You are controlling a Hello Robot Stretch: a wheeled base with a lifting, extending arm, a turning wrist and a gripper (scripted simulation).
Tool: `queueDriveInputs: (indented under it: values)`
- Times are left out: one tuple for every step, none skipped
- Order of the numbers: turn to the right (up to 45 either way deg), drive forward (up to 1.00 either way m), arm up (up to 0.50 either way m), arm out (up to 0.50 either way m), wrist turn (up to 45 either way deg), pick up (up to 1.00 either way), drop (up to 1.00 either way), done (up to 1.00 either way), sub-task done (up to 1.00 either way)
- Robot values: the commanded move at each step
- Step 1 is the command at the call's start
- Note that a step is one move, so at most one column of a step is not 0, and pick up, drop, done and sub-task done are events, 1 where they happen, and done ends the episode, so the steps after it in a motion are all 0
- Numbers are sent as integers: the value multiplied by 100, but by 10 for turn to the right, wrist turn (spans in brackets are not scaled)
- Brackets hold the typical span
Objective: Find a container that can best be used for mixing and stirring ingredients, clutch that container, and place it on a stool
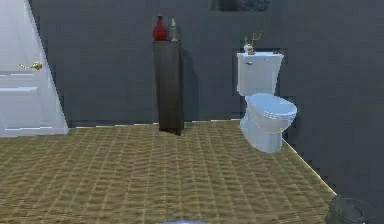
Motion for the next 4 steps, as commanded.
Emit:
queueDriveInputs:
  values:
    - [-450,0,0,0,0,0,0,0,0]
    - [-30,0,0,0,0,0,0,0,0]
    - [90,0,0,0,0,0,0,0,0]
    - [0,40,0,0,0,0,0,0,0]
